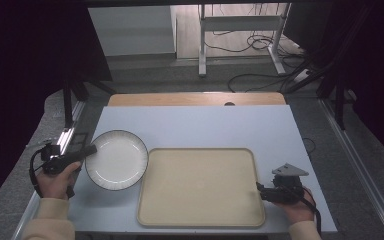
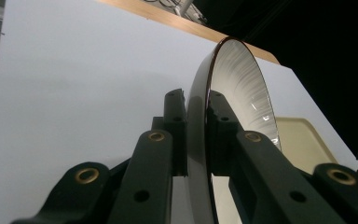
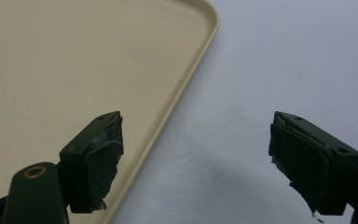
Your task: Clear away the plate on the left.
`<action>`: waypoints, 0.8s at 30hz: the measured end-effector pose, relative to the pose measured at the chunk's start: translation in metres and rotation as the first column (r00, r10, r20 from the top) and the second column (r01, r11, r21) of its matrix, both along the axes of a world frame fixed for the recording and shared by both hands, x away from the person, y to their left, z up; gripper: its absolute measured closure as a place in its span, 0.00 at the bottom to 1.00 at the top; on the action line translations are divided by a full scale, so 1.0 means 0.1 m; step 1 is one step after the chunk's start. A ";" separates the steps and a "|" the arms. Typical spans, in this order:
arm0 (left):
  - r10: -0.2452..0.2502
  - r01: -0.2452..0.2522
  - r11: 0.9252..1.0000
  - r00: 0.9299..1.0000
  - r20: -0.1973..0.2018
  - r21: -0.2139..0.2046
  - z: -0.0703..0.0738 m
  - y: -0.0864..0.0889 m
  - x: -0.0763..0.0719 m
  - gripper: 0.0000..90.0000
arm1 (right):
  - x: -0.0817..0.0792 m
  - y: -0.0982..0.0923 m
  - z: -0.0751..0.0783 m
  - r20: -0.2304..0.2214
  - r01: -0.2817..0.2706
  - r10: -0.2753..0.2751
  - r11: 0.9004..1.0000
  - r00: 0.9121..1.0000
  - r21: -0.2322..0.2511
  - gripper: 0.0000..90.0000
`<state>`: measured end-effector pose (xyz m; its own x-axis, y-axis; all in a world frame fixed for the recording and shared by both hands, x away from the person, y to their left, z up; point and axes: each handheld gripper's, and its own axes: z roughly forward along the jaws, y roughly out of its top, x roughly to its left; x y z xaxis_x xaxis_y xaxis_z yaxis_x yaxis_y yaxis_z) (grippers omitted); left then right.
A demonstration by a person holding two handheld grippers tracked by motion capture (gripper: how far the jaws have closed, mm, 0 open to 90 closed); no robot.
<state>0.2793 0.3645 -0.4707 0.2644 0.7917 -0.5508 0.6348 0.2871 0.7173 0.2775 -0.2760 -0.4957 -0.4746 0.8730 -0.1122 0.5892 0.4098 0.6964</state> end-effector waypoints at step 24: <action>-0.033 0.033 0.999 0.999 0.011 -0.007 0.06 -0.13 0.00 0.90 | 0.01 0.03 -0.04 -0.024 -0.015 0.015 1.000 1.000 -0.020 0.20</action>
<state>0.2791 0.3515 -0.4649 0.2963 0.7788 -0.5529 0.6359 0.2711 0.7226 0.2782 -0.2726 -0.4995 -0.4902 0.8635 -0.1185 0.5989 0.4326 0.6739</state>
